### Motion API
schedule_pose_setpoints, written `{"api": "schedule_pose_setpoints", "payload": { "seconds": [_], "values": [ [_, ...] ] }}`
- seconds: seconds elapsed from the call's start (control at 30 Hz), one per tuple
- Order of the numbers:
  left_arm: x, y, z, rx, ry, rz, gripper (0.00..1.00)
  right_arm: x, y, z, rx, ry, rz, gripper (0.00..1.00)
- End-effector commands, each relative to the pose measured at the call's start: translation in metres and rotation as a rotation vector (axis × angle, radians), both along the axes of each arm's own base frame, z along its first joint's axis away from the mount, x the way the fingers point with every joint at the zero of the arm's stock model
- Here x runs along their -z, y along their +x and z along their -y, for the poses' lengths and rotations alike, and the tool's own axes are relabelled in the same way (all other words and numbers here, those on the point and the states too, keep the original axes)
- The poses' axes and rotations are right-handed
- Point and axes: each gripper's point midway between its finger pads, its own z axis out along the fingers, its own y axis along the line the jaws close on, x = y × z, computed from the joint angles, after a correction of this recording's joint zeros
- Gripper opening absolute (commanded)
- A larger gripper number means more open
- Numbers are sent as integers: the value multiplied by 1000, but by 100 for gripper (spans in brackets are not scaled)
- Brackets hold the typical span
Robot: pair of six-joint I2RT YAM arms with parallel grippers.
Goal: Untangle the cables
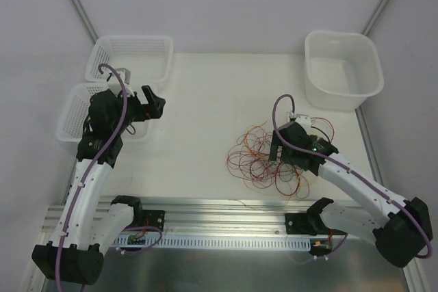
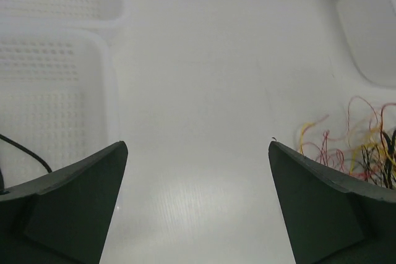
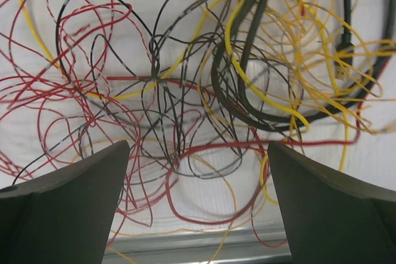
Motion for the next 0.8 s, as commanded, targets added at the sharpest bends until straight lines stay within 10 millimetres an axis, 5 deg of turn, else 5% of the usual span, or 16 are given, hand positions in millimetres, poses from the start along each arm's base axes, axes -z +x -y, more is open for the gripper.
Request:
{"api": "schedule_pose_setpoints", "payload": {
  "seconds": [0.0,0.07,0.2,0.27,0.3,0.43,0.57,0.77],
  "values": [
    [31,-19,40,235,-25,-77,99,13,20,-22,-80,41,-36,99],
    [38,-23,50,291,-45,-103,99,25,33,-39,-124,46,-69,100],
    [40,-24,57,325,-60,-122,99,38,39,-105,-302,126,-129,92],
    [42,-25,58,328,-59,-127,99,22,45,-140,-385,115,-114,92],
    [44,-26,58,330,-60,-130,99,30,35,-159,-447,64,-134,92],
    [46,-29,64,356,-68,-140,99,13,23,-203,-563,-12,-117,93],
    [49,-32,75,410,-89,-165,99,-9,15,-204,-538,18,-82,93],
    [58,-37,92,480,-118,-217,99,-63,14,-158,-442,28,70,93]
  ]
}}
